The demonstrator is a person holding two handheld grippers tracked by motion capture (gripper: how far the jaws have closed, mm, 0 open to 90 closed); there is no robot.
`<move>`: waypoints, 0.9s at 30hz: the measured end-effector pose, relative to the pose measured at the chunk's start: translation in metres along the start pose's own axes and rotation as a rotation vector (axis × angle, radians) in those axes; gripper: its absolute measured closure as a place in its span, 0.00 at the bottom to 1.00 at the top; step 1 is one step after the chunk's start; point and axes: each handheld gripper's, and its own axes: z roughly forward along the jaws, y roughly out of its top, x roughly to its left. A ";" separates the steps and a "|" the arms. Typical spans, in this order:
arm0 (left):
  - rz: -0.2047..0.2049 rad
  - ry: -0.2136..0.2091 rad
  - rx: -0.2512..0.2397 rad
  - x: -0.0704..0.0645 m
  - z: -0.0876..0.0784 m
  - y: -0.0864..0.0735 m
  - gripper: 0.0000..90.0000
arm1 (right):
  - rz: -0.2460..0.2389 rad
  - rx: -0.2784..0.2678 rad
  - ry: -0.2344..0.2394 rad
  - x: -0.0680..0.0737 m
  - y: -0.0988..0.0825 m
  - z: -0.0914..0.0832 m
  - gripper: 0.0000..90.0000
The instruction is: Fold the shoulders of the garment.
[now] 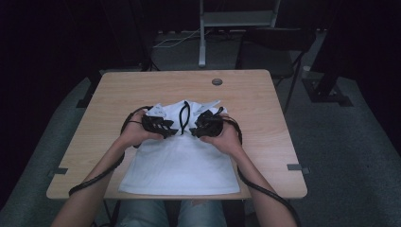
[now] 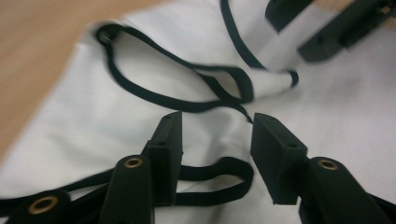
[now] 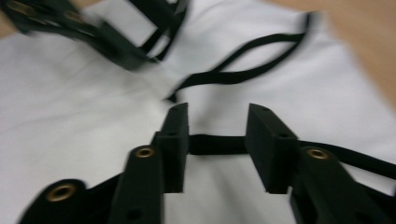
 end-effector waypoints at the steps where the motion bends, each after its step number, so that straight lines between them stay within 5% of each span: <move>1: -0.016 0.006 -0.021 0.008 -0.008 0.000 0.58 | 0.027 -0.014 -0.010 -0.007 0.000 -0.004 0.60; 5: -0.105 0.112 -0.052 0.041 -0.020 -0.001 0.58 | 0.141 -0.038 -0.157 -0.049 -0.001 -0.022 0.59; 8: -0.158 0.232 -0.008 0.068 -0.010 -0.006 0.58 | 0.208 0.007 -0.254 -0.077 -0.005 -0.019 0.59; 10: -0.170 0.267 0.027 0.079 -0.001 -0.012 0.58 | 0.231 0.040 -0.271 -0.089 -0.008 -0.013 0.59; 15: -0.211 0.325 0.051 0.095 0.014 -0.025 0.58 | 0.245 0.071 -0.297 -0.099 -0.013 0.002 0.57; 21: -0.239 0.367 0.034 0.097 0.025 -0.032 0.60 | 0.273 0.077 -0.307 -0.100 -0.018 0.015 0.81; 27: -0.223 0.416 0.072 0.099 0.027 -0.028 0.62 | 0.326 0.057 -0.327 -0.104 -0.025 0.015 0.85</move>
